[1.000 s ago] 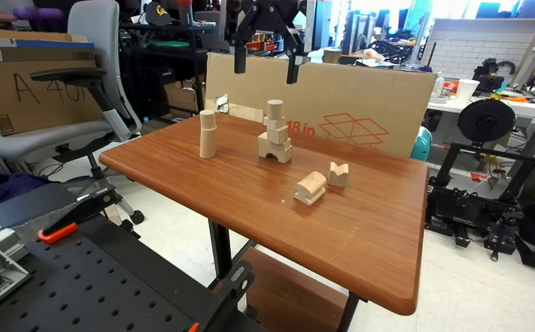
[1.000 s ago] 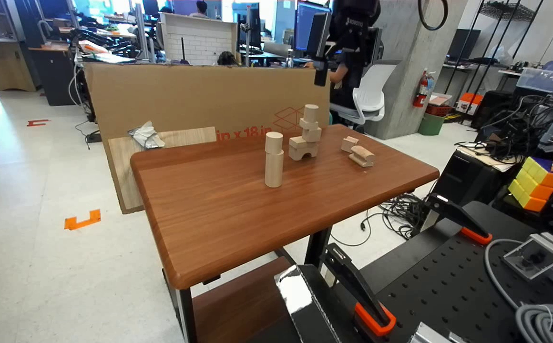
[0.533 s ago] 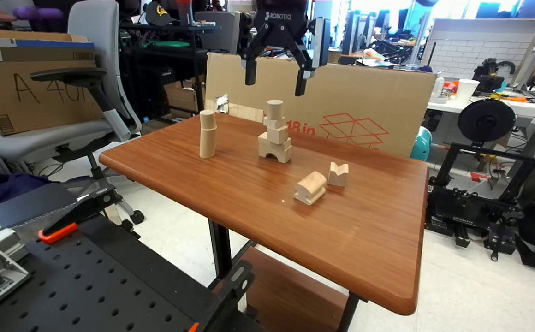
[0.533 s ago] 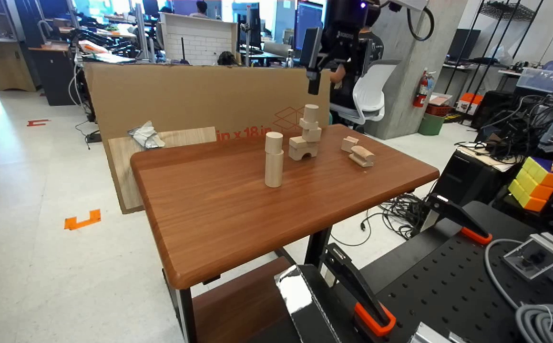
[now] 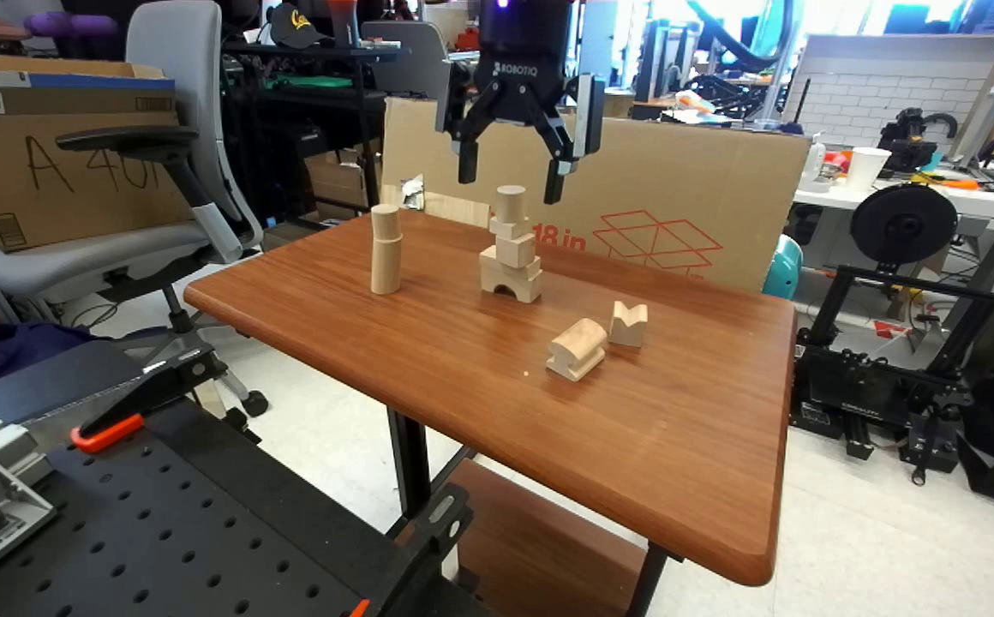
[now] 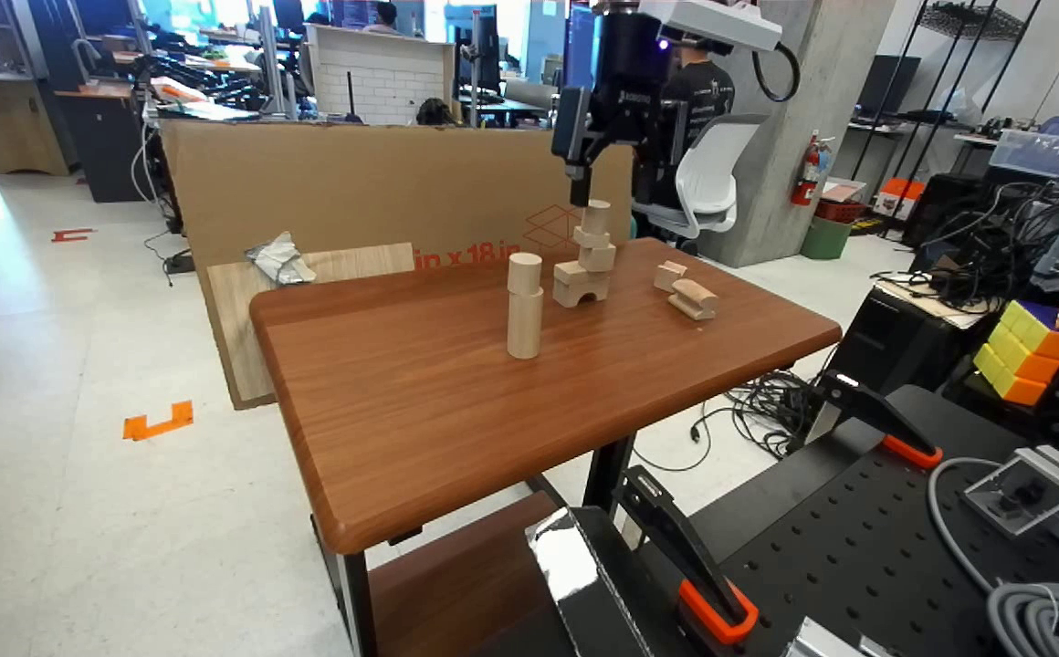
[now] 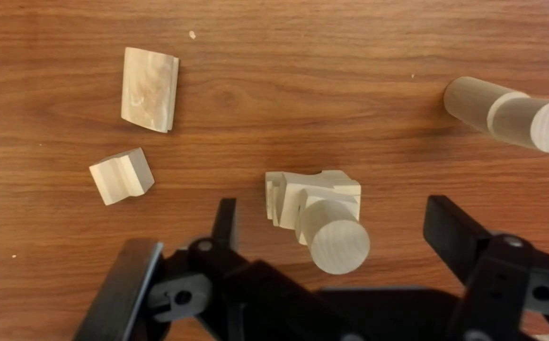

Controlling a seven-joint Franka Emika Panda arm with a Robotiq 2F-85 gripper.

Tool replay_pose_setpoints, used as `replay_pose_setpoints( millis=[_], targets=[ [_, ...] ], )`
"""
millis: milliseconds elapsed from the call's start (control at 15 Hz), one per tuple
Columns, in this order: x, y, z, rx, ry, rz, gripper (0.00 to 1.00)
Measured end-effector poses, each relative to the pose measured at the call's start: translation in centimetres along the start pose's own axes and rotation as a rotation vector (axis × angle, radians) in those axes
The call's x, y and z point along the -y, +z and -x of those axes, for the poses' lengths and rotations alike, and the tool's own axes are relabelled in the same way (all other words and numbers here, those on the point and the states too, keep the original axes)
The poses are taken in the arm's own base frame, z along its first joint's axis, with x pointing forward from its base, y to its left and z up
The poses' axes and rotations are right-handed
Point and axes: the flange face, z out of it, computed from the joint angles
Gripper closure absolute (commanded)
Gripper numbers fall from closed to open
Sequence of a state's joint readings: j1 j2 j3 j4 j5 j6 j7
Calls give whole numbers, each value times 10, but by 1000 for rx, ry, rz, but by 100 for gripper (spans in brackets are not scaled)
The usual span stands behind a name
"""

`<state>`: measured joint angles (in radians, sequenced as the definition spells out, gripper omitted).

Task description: Pick up the cylindrical block on the right and put it on the table

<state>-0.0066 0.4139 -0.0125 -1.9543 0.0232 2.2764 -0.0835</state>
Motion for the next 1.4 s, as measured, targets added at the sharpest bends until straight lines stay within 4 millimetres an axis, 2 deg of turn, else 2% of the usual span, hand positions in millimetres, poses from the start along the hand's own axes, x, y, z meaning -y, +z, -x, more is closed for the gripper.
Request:
replay_pose_setpoints(
  millis=[67,333,600,667,1133,1400],
  targets=[
    [1,3,-3,3,4,1,28],
    [4,13,-10,9,6,3,60],
    [9,13,-14,6,-2,2,88],
    [9,12,-14,4,-3,2,92],
    [10,4,-16,5,-5,1,92],
    [26,-11,0,2,-41,9,92]
  ],
)
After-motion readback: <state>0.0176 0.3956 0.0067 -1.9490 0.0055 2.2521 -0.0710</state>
